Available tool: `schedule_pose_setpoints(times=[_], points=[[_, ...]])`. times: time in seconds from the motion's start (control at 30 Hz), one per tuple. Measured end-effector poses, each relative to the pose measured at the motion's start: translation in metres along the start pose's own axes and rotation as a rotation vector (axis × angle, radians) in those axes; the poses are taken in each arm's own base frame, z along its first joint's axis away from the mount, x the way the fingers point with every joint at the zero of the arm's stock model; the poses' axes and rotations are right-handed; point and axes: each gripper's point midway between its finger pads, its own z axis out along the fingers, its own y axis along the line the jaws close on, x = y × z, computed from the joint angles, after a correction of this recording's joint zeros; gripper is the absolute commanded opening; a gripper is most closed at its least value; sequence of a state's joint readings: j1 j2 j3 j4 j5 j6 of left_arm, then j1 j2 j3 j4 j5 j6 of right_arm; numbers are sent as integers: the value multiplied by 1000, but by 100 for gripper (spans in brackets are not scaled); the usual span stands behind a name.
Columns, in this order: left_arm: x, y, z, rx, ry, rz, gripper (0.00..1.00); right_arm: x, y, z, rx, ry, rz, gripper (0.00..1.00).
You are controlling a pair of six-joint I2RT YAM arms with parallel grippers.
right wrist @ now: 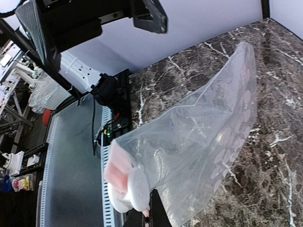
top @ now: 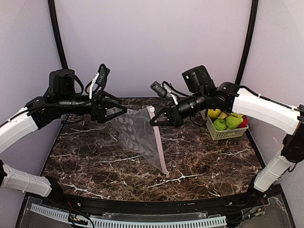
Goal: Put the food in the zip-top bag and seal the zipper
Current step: Pass from the right arm to the left
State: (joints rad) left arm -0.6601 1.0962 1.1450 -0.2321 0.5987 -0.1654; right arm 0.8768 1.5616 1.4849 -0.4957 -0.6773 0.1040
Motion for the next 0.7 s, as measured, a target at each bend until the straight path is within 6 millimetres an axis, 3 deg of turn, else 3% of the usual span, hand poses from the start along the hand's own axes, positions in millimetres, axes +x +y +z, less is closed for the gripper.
schedule_pose_setpoints(times=[0.2,0.3,0.4,0.7], points=[[18,-32,31,145,85,55,86,11,20,-2,-118,47,47,0],[9,-46,34,197,69,90,78,14,25,-2,-145,60,61,0],[7,-44,45,214,73,90,70,17,27,-3,-158,71,72,0],[30,-37,69,246,147,32,51,20,32,-4,-186,82,83,0]])
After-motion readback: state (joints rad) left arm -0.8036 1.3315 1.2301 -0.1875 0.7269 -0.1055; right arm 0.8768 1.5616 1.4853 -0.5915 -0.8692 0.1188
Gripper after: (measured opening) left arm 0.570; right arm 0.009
